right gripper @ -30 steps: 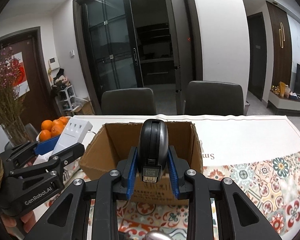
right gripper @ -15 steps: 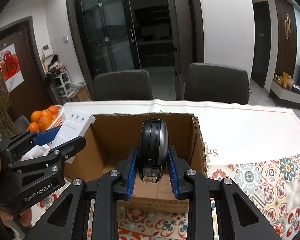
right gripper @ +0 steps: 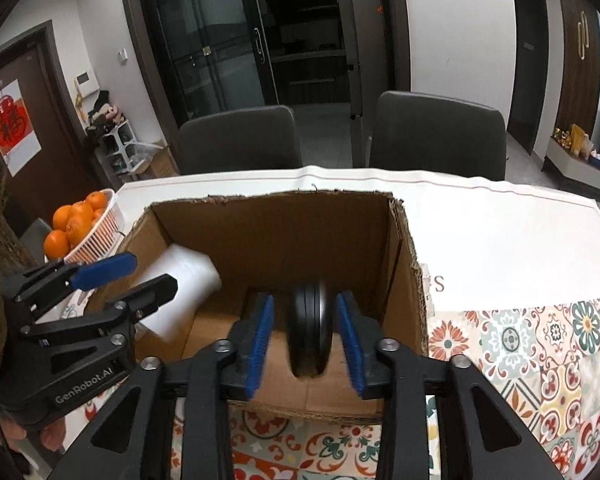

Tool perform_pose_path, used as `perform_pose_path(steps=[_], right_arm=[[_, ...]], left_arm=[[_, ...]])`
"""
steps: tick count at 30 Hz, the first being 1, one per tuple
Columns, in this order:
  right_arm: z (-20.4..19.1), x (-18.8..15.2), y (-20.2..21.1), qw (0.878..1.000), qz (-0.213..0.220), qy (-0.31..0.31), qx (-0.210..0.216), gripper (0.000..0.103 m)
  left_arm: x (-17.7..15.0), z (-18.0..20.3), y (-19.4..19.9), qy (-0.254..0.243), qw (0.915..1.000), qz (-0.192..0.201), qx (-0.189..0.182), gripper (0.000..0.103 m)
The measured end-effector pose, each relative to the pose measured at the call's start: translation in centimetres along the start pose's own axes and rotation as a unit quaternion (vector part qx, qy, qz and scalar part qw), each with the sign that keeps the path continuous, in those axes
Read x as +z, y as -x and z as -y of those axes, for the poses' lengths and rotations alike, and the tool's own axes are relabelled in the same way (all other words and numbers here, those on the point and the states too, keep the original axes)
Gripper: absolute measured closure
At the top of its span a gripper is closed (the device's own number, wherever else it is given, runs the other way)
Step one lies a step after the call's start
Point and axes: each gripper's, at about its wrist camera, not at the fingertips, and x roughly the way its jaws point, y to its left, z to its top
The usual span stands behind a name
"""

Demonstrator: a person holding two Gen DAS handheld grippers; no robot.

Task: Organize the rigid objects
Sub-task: 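Carry the white USB charger into the cardboard box and release it, then withdraw the left tool from the box back toward the table items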

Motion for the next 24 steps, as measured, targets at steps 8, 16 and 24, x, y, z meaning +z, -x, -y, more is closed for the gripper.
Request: perform_pose_path(steps=[8,16,24], right_arm=[[-0.5,-0.2,2.7,0.999,0.036,0.004,-0.023,0.067],[-1.2,-1.4,5.5,0.998,0.056,0.003,-0.032,0.065],[-2.0,-2.9,8.5,0.996,0.079,-0.006,-0.038,0.049]], left_arm=[[-0.9,-0.2,2.4,0.007,0.9998,0.019,-0.004,0.049],[-2.7,-0.3,6.6,0.015,0.9972,0.071,0.019,0.032],[-4.6,-0.1,10.4,0.014,0.9921,0.113,0.053,0.014]])
